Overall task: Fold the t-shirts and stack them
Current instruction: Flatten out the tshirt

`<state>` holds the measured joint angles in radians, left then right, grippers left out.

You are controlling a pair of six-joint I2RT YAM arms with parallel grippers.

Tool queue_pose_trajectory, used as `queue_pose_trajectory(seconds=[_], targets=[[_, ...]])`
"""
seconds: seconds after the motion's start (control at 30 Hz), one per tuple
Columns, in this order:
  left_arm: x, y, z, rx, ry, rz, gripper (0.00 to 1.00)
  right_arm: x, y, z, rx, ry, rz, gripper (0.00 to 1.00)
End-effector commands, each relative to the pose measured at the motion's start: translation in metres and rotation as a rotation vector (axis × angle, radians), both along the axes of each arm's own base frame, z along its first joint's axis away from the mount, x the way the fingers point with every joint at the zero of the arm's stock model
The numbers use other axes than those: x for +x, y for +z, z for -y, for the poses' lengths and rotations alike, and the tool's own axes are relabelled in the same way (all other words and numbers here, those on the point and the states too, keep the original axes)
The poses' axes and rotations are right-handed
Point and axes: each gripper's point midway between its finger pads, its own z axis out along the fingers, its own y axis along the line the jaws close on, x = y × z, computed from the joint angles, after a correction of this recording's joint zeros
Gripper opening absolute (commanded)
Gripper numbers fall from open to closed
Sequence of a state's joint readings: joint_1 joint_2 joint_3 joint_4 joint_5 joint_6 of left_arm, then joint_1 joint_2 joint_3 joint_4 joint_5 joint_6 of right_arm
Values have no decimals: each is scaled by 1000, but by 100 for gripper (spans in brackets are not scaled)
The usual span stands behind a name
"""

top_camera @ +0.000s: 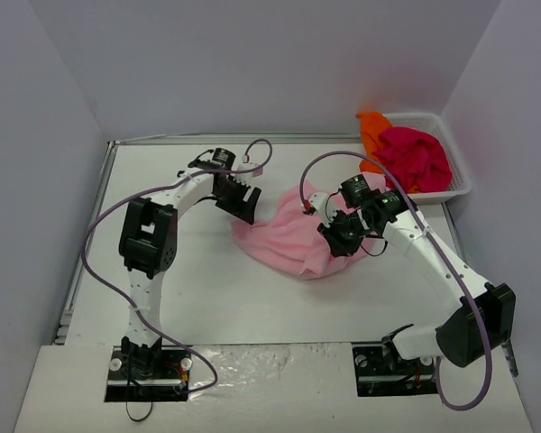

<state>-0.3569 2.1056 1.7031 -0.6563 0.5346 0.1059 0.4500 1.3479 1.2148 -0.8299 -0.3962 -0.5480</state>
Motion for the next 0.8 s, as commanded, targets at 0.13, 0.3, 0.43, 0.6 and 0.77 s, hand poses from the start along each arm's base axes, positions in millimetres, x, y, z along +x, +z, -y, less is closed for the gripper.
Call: queue_pose_trajectory(seconds=[0.13, 0.3, 0.43, 0.6, 0.77], targets=[[24, 31, 54, -74, -81, 115, 70, -16, -5, 9, -4, -6, -55, 0], [30, 30, 81, -112, -103, 116, 70, -16, -9, 11, -13, -11, -70, 0], [33, 24, 104, -138, -124, 104, 70, -14, -13, 11, -20, -12, -81, 0], [24, -5, 123, -82, -156, 57, 70, -13, -17, 10, -27, -10, -98, 0], [26, -9, 132, -111, -138, 27, 36, -12, -19, 10, -31, -12, -103, 0]])
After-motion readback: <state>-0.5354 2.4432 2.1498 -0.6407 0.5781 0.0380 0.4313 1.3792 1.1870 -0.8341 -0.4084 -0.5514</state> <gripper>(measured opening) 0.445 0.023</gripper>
